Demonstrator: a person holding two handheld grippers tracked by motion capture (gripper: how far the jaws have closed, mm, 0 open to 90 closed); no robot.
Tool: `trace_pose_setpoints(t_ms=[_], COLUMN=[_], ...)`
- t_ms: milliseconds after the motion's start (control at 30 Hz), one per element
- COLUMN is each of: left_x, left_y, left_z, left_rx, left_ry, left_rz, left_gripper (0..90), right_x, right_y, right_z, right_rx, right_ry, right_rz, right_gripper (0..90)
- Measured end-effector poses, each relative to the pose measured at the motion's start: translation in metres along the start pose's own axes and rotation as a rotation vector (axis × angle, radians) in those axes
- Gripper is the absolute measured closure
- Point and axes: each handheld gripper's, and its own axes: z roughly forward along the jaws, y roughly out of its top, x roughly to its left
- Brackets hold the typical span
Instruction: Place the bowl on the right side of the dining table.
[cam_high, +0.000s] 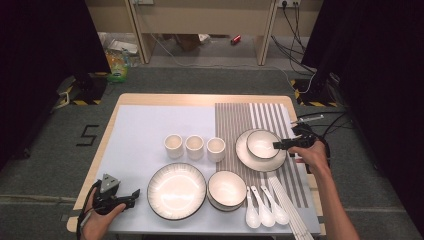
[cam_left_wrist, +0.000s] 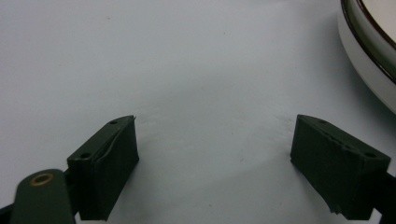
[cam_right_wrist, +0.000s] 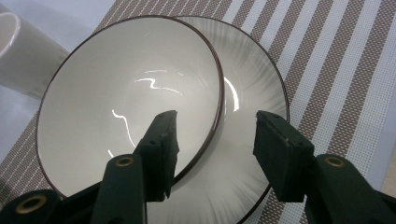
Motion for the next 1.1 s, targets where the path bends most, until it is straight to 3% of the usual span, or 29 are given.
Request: trace_pose_setpoints(t_ms=[567, 867, 1100], left_x=[0.000, 0.000, 0.000], left_y=[0.000, 0.000, 0.000], left_z=[0.000, 0.000, 0.000], left_rx=[0.000, 0.001, 0.000], left_ry=[0.000, 0.001, 0.000], left_rz=[0.001, 0.003, 0.000], left_gripper=[14.0, 13.9, 14.0], right_x=[0.003, 0.005, 0.005], right_y=[-0.002, -0.003, -0.003], right_z=[-0.003, -0.002, -0.010], right_rx=[0.020, 0.028, -0.011], right_ry=[0.006, -0.005, -0.001], right_rz=[-0.027, -0.037, -0.024], right_gripper=[53.9, 51.4, 49.0])
